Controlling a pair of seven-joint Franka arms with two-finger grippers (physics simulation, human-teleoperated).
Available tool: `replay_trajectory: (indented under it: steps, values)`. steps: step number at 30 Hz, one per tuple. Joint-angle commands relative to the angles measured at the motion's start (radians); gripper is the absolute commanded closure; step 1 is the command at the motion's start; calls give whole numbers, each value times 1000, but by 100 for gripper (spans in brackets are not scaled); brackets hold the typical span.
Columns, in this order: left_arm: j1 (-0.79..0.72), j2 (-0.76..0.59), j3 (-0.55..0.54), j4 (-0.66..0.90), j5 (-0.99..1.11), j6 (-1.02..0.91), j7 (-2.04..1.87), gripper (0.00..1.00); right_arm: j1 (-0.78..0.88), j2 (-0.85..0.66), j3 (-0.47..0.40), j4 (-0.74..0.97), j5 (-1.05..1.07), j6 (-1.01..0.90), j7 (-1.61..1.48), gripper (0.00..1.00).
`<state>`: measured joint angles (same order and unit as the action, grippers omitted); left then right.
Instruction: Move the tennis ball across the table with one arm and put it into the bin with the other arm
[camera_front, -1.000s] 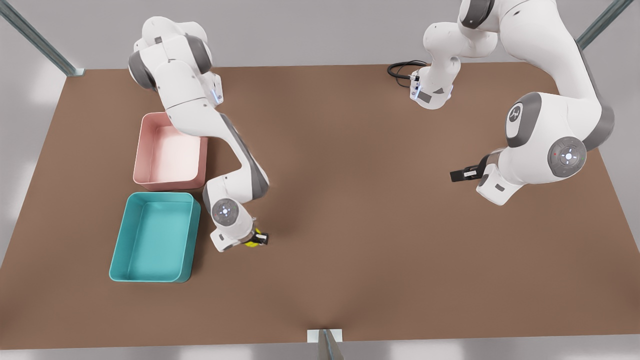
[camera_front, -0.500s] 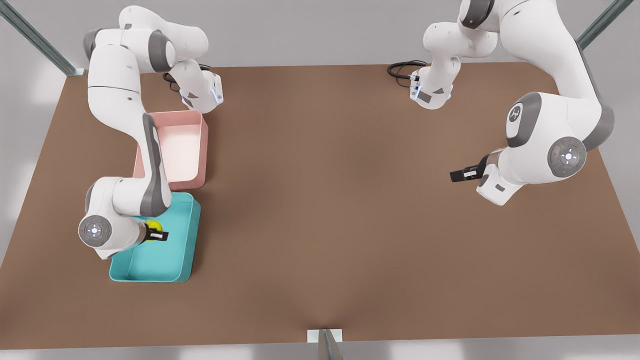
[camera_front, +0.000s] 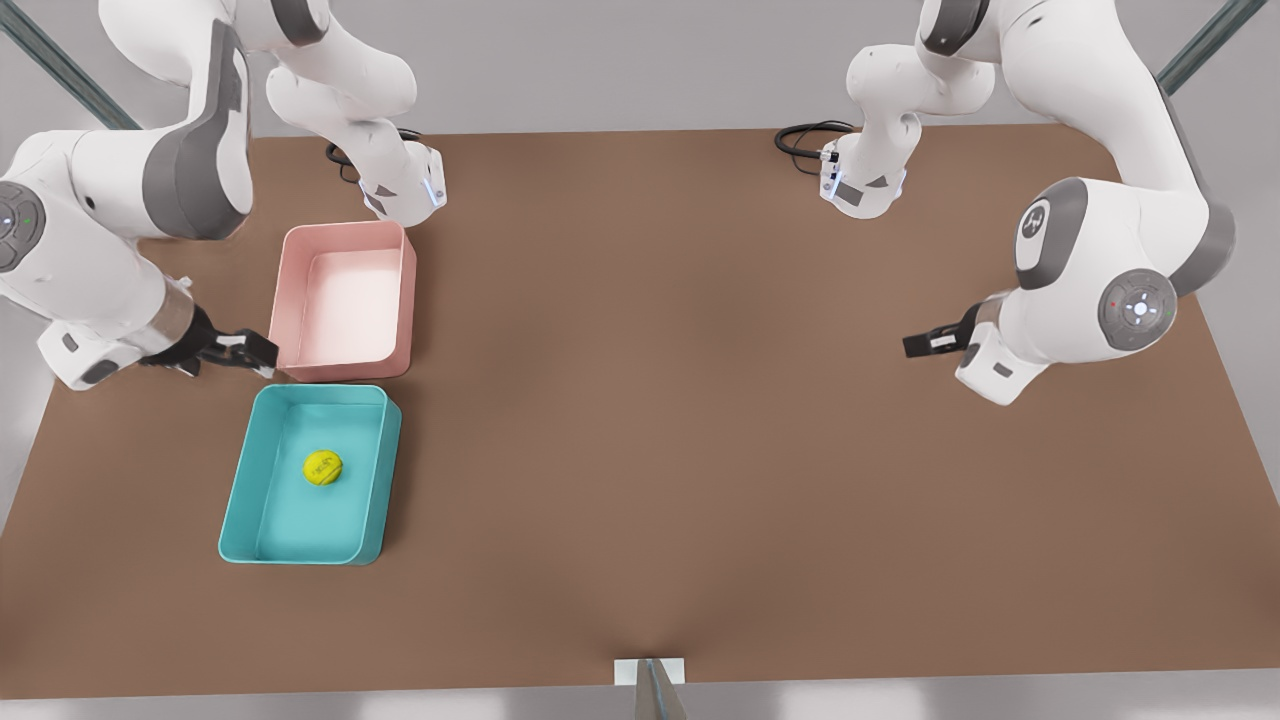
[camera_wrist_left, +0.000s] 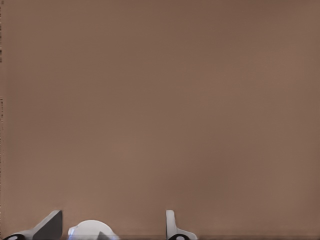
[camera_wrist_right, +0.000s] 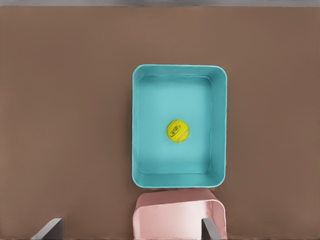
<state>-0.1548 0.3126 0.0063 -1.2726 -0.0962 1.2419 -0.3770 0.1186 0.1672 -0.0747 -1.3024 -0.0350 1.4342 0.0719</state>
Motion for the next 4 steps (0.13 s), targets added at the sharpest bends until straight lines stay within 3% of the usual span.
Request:
replay_trajectory:
  steps: [1, 4]
  values:
    - [-2, -3, 0, 1, 0, -55, -2, 0, -7, -60, 9, -43, -6, -112, 91, 0]
    - [-2, -3, -2, 2, -7, -104, -3, 0, -5, -69, 9, -49, -6, -112, 92, 0]
